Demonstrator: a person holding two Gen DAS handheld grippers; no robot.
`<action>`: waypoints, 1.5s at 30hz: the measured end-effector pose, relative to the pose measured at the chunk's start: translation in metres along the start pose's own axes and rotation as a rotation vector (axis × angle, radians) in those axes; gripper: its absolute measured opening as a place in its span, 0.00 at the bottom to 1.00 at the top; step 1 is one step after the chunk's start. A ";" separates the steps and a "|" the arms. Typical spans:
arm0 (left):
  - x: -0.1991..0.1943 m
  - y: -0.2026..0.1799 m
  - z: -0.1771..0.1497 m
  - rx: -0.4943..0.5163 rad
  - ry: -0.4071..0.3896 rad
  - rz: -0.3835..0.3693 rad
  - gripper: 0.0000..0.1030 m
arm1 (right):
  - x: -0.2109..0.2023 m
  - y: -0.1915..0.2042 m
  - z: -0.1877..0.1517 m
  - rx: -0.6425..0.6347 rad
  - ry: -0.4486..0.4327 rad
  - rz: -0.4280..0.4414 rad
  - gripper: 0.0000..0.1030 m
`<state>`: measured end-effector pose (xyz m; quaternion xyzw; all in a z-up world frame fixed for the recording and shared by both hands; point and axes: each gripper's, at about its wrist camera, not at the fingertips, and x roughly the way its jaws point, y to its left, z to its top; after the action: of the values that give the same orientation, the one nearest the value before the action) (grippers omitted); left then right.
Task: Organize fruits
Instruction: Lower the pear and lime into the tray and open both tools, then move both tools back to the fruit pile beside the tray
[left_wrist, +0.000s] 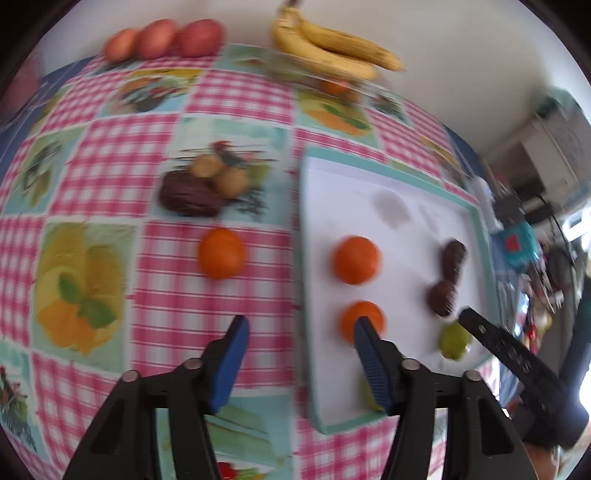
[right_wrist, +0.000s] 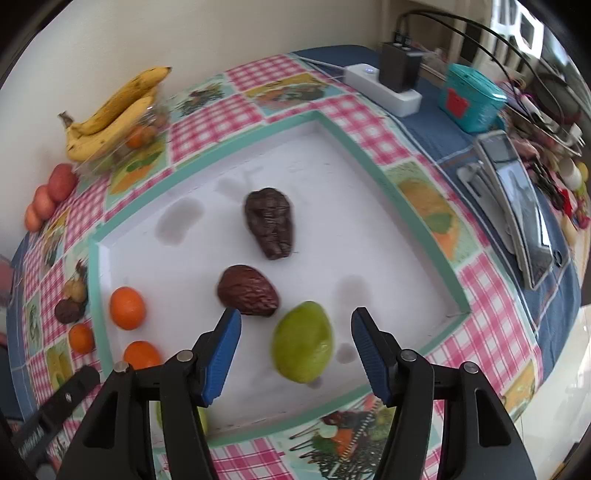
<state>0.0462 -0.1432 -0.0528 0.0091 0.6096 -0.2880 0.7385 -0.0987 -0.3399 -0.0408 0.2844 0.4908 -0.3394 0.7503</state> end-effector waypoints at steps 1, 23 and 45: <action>-0.002 0.006 0.002 -0.022 -0.012 0.015 0.68 | 0.000 0.003 0.000 -0.012 -0.001 0.002 0.65; -0.040 0.078 0.025 -0.198 -0.217 0.259 1.00 | -0.017 0.058 -0.005 -0.223 -0.167 0.082 0.93; -0.056 0.132 0.054 -0.241 -0.275 0.396 1.00 | -0.011 0.156 0.001 -0.424 -0.184 0.188 0.93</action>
<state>0.1473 -0.0297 -0.0331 0.0010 0.5199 -0.0619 0.8520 0.0211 -0.2434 -0.0154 0.1330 0.4523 -0.1821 0.8629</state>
